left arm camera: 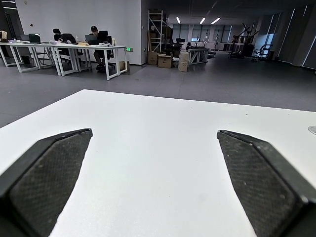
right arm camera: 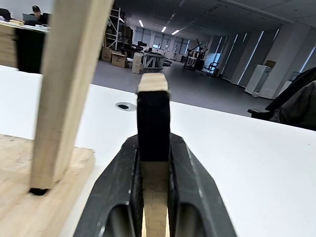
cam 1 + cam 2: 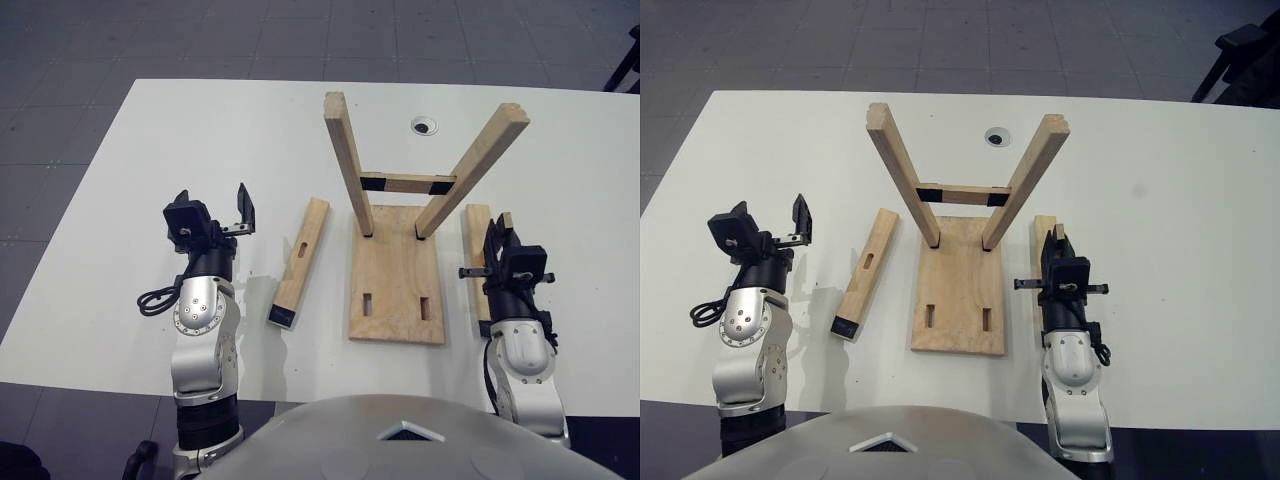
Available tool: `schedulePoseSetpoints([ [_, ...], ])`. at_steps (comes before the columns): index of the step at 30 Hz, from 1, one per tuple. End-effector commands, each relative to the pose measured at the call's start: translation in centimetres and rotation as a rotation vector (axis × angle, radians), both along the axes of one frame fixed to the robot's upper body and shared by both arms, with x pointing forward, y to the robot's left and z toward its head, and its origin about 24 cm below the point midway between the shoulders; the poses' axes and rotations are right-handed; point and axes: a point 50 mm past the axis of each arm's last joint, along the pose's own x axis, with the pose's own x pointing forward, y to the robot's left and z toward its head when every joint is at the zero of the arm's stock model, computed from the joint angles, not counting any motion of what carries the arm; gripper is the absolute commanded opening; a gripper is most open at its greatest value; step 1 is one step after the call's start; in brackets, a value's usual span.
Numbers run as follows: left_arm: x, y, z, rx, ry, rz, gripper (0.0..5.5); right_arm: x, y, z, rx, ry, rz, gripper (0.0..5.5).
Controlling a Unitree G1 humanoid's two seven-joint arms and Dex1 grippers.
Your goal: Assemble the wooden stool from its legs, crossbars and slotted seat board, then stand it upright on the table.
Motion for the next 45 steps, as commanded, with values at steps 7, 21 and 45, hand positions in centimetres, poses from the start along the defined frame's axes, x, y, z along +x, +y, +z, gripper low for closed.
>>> schedulePoseSetpoints([
  [7,-0.1,0.0,0.0,0.001,0.012,-0.002,4.68,0.6,-3.3,-1.7,-0.010,0.142,-0.129,0.40],
  [21,0.0,0.1,0.1,0.007,0.012,-0.007,4.68,0.7,-3.3,-0.7,0.001,0.104,-0.138,0.40],
  [45,-0.1,0.1,-0.1,0.001,0.017,-0.005,4.68,1.2,-3.3,3.7,0.009,-0.033,-0.116,3.01],
])
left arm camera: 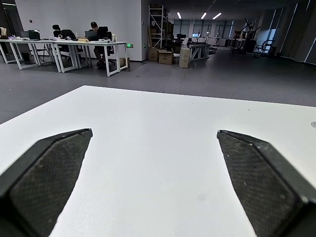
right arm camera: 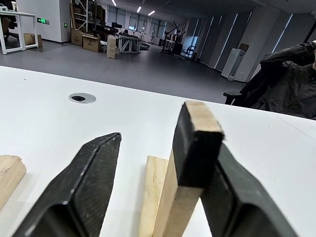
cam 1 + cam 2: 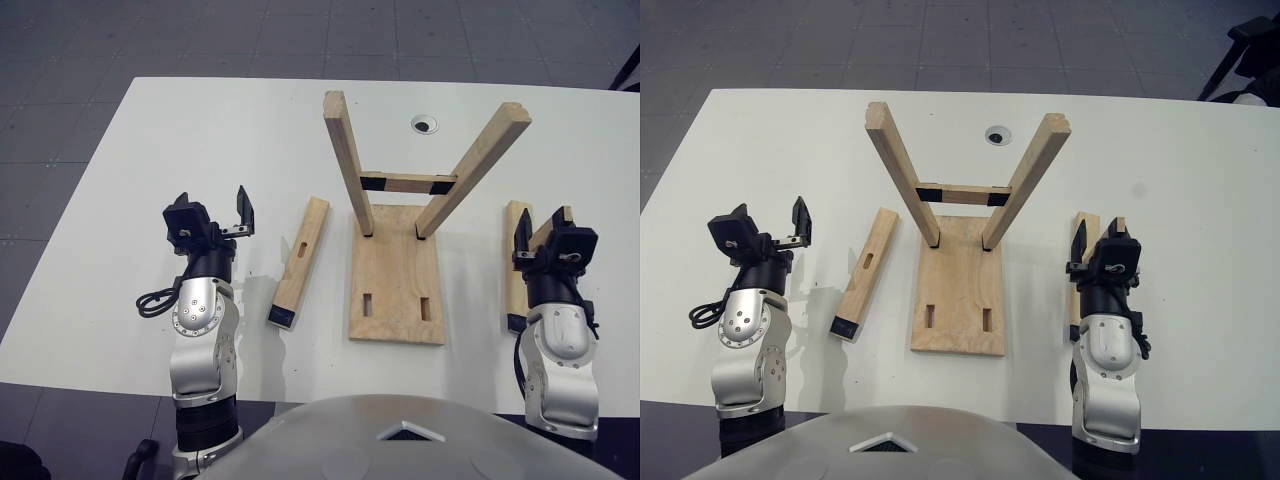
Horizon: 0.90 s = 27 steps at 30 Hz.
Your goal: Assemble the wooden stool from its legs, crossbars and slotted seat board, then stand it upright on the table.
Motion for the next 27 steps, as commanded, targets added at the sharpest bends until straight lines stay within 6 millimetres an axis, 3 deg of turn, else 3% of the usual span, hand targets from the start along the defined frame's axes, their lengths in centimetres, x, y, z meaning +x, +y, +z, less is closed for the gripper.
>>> schedulePoseSetpoints([
  [1,-0.1,-0.1,0.0,-0.001,0.003,-0.006,4.68,0.4,0.1,1.9,0.007,-0.055,-0.004,3.18],
  [12,-0.2,-0.1,0.0,-0.004,0.002,0.004,4.68,2.2,-0.3,8.9,-0.030,-0.245,-0.008,3.18],
  [18,-0.2,-0.2,-0.1,-0.008,0.001,0.003,4.68,4.9,-1.2,10.1,0.043,-0.244,-0.001,3.18],
  [23,-0.2,-0.3,0.0,-0.009,0.000,0.000,4.68,5.3,-0.9,10.4,0.041,-0.238,0.023,3.18],
  [25,-0.1,-0.3,0.0,-0.008,0.000,-0.001,4.68,5.0,-0.7,11.8,0.023,-0.296,0.029,3.18],
  [27,-0.1,-0.3,0.0,-0.007,-0.001,-0.002,4.68,4.5,-0.5,14.4,-0.007,-0.406,0.032,3.18],
])
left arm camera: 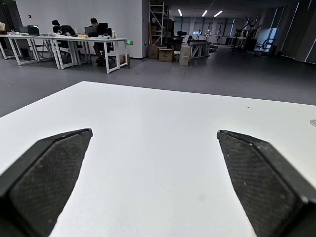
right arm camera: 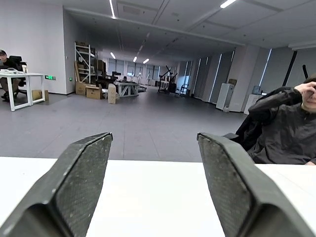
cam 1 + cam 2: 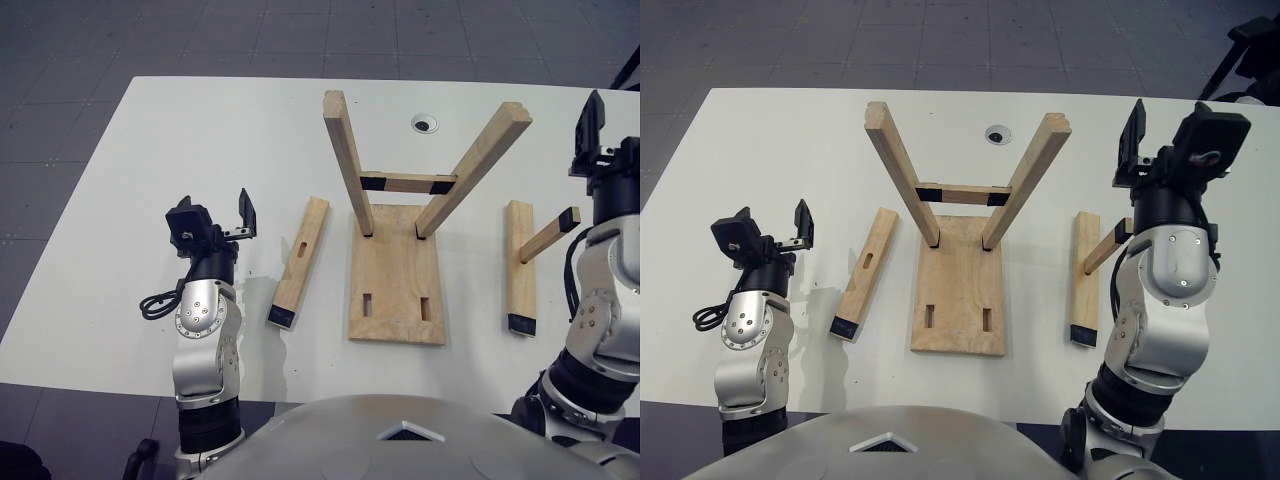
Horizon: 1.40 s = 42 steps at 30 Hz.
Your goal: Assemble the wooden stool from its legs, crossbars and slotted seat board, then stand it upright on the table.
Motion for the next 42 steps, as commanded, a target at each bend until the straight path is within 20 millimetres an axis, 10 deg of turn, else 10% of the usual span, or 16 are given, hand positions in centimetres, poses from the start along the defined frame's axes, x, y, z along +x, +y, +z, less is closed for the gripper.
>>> schedulePoseSetpoints([
  [1,0.1,0.0,0.3,0.009,-0.010,-0.005,4.68,-0.9,0.5,4.8,-0.056,-0.195,0.003,3.18],
  [5,0.1,0.0,0.4,0.009,-0.012,-0.005,4.68,-1.2,0.3,5.3,-0.039,-0.211,0.004,3.18],
  [16,0.1,-0.1,0.5,0.009,-0.009,-0.018,4.68,-2.8,-0.3,-10.0,0.191,0.380,-0.045,3.18],
  [21,0.0,0.0,0.5,0.009,-0.007,-0.012,4.68,-2.8,-1.0,-9.4,0.186,0.327,-0.066,3.18],
  [32,0.0,-0.2,0.2,0.004,-0.001,-0.016,4.68,-3.0,-0.3,-0.8,0.104,0.012,-0.016,3.18],
  [42,0.1,0.1,0.8,0.018,-0.015,-0.016,4.68,-7.3,0.8,-1.8,0.116,0.107,0.024,3.18],
])
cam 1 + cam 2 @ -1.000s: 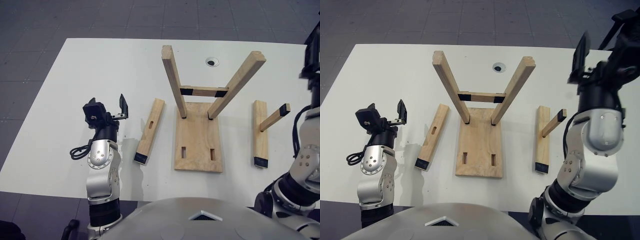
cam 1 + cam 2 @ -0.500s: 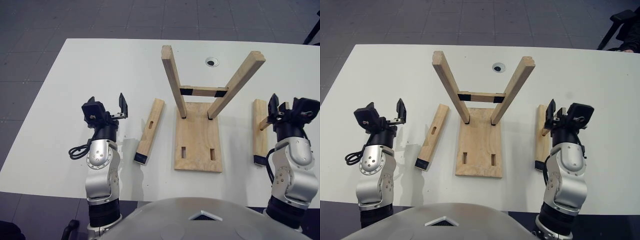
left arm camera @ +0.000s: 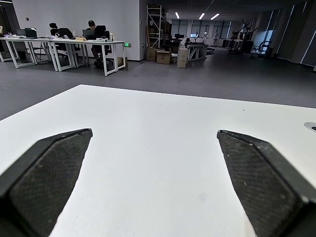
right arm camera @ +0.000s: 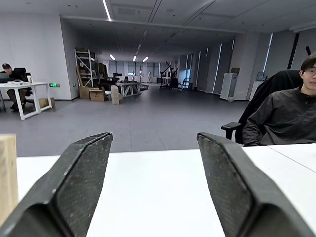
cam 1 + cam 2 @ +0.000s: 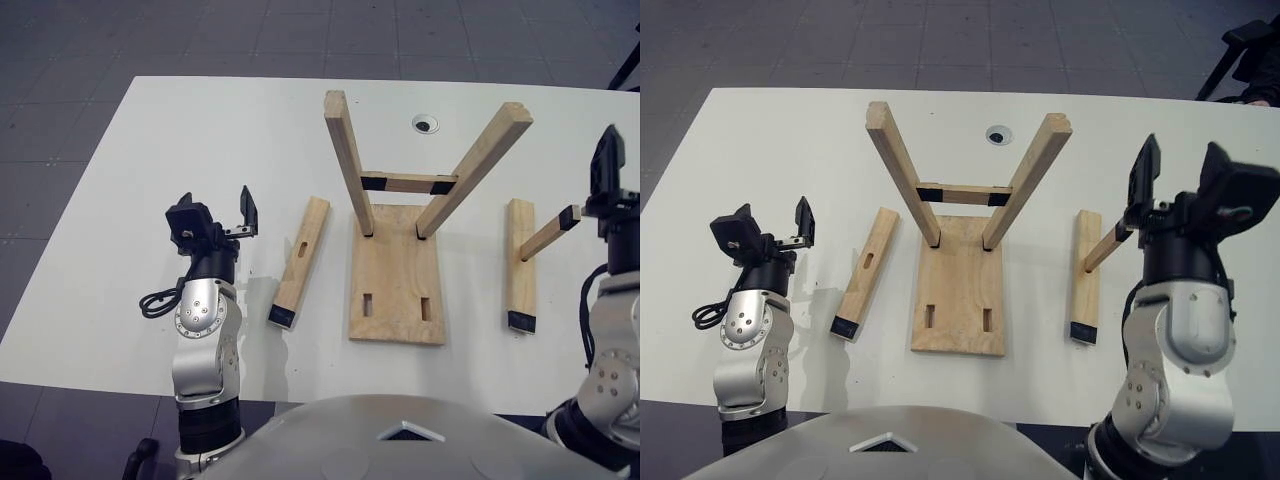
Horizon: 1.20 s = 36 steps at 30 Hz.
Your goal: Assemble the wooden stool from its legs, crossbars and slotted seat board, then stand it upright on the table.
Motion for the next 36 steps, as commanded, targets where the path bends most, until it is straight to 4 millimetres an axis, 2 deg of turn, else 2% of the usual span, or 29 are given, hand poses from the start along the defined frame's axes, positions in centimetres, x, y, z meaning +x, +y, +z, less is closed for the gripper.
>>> schedulePoseSetpoints([
  [1,0.0,0.5,0.5,0.021,-0.005,0.007,4.68,-2.0,0.5,-0.8,-0.011,0.010,0.035,3.18],
  [5,0.0,0.4,0.7,0.020,-0.008,0.012,4.68,-4.1,1.4,-2.3,0.061,0.037,0.017,3.18],
  [10,-0.1,0.2,0.8,0.012,-0.009,0.017,4.68,-6.5,3.0,-6.5,0.129,0.334,-0.037,3.18],
  [15,-0.1,0.1,1.0,0.003,-0.012,0.012,4.68,-7.0,3.3,-11.0,0.161,0.560,-0.077,3.18],
  [19,-0.1,0.1,1.1,0.000,-0.013,0.012,4.68,-6.9,3.4,-12.7,0.143,0.657,-0.082,3.18],
  [21,-0.1,0.0,1.2,-0.003,-0.012,0.012,4.68,-7.0,3.4,-13.4,0.160,0.703,-0.073,3.57],
  [25,-0.4,0.1,1.3,-0.007,-0.012,0.016,4.68,-6.8,3.6,-13.8,0.136,0.729,-0.065,4.20],
  [30,-0.6,0.2,1.2,-0.009,-0.004,0.017,4.68,-6.4,3.4,-13.2,0.116,0.698,-0.070,5.16],
  [33,-0.6,0.2,1.2,-0.009,-0.002,0.015,4.68,-6.2,3.3,-12.7,0.088,0.673,-0.075,5.46],
  [36,-0.6,0.1,1.1,-0.009,0.002,0.013,4.68,-5.8,3.2,-12.1,0.057,0.642,-0.074,5.46],
])
